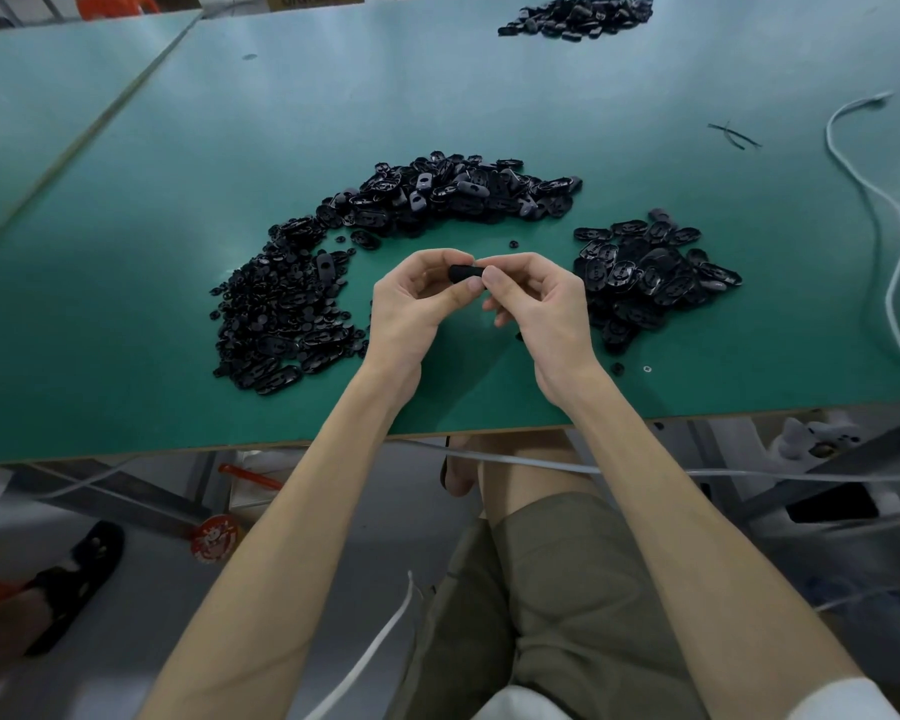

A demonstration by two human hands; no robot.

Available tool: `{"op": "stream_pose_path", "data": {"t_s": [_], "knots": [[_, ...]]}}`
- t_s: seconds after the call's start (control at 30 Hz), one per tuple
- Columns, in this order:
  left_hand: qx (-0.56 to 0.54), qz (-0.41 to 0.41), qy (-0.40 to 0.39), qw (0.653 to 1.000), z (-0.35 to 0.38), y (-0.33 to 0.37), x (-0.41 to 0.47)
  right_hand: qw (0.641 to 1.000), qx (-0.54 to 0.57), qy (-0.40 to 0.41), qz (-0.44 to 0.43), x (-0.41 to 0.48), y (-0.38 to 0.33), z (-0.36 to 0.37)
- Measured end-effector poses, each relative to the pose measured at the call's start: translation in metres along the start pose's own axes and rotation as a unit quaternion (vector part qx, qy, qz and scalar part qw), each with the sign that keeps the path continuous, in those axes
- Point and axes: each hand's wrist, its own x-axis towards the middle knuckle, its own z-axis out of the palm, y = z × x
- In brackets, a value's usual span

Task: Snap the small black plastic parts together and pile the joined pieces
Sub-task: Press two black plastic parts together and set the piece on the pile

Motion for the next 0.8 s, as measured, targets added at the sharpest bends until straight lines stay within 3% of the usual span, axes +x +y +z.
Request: {"op": "stream_pose_path", "data": {"t_s": [0.47, 0.8], "knots": [[-0.03, -0.034, -0.011, 0.999, -0.0067, 0.0038, 0.0004, 0.999, 0.014, -0.036, 0.001, 0.0017, 0.0025, -0.0005], [0.018, -0.017, -0.006, 1.0, 0.0011, 0.0021, -0.0018, 0.999, 0.008, 0.029, -0.014, 0.0042, 0.0056, -0.0017]]}}
